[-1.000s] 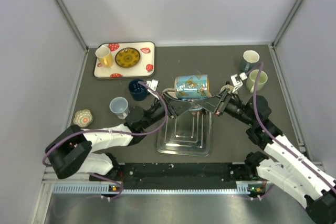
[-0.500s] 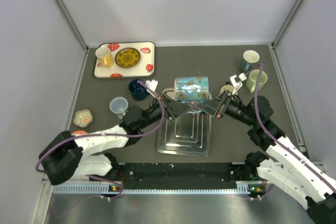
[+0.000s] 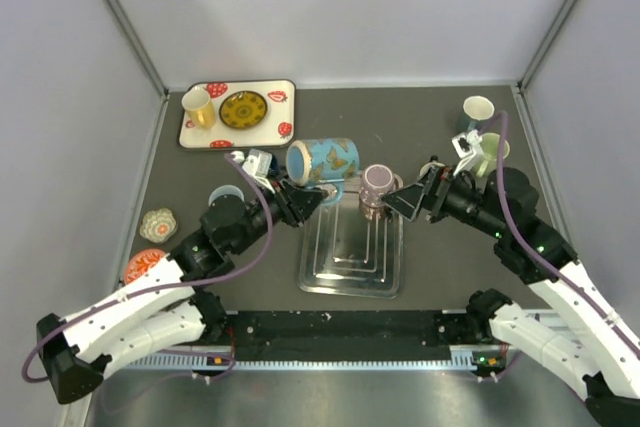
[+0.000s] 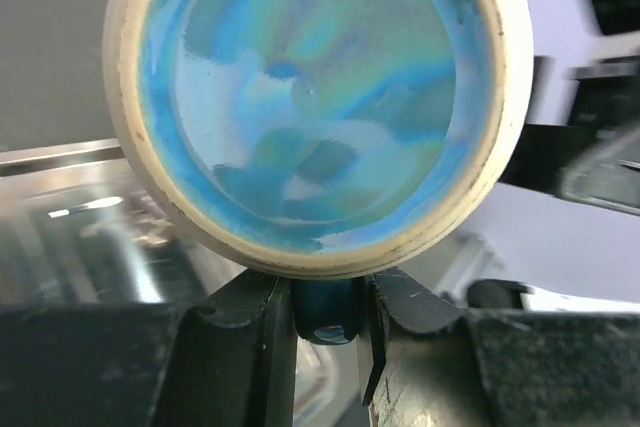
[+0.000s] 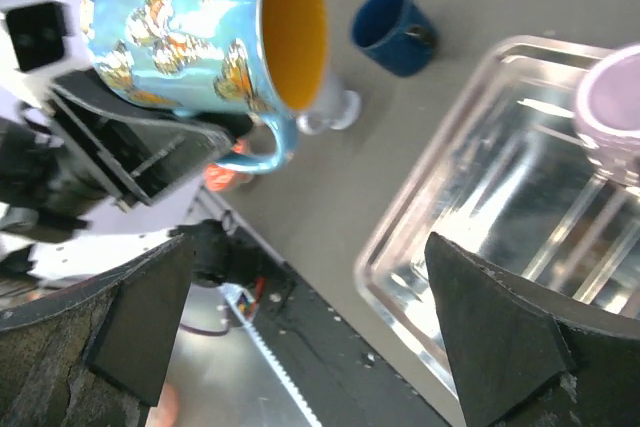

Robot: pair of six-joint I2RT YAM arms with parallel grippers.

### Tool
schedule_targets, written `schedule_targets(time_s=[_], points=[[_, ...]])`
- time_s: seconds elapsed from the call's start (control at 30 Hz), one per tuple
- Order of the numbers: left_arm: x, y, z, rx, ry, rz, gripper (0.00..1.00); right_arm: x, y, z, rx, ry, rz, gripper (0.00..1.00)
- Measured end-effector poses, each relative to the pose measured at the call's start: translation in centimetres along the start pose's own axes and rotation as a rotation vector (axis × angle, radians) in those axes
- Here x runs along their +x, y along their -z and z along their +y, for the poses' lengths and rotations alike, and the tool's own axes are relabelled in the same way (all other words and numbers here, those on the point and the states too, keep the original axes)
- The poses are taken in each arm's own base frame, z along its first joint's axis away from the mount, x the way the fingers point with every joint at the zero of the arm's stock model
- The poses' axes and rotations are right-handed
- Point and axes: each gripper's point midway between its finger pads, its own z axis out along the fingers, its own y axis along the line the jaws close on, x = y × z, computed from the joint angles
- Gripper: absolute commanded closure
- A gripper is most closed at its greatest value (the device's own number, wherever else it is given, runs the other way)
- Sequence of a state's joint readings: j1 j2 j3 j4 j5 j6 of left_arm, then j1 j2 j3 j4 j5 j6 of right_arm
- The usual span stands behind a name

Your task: Turn the mug right side up

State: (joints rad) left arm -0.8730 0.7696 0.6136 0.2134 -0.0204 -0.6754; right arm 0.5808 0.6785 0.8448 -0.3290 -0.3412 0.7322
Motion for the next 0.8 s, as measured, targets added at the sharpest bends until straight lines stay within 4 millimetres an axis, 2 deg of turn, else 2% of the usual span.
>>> schedule_targets(time_s=[0.1,0.2,0.33,0.5,0.63,0.8], points=[[-1.0,0.2,2.5,-0.170,-0.100,0.020,1.00,-0.4,0.8,-1.6,0.114,0.042,-0.010,0.02],[-0.5,0.2,5.2,-0.318,-0.187,0.084,1.00,-0.4,1.8,-4.0,0.252,0.077,-0.009,0.03],[3.0,-0.5,9.8,-0.505,-0.289,0.279,1.00,0.0,3.2,-7.0,0.411,0.114,0.003,0.04],[8.2,-0.4,14.3,-0.639,-0.359,0.508,1.00,0.5,4.4,-9.3,0.528,0.144,0.023,0.04],[10.3,-0.3,16.3,-0.706,-0.390,0.613,1.00,0.8,4.7,-10.0,0.561,0.151,0.030,0.04],[10.9,-2.5,17.1,-0.730,-0.401,0.632,1.00,1.7,4.7,-11.1,0.586,0.149,0.055,0.04]])
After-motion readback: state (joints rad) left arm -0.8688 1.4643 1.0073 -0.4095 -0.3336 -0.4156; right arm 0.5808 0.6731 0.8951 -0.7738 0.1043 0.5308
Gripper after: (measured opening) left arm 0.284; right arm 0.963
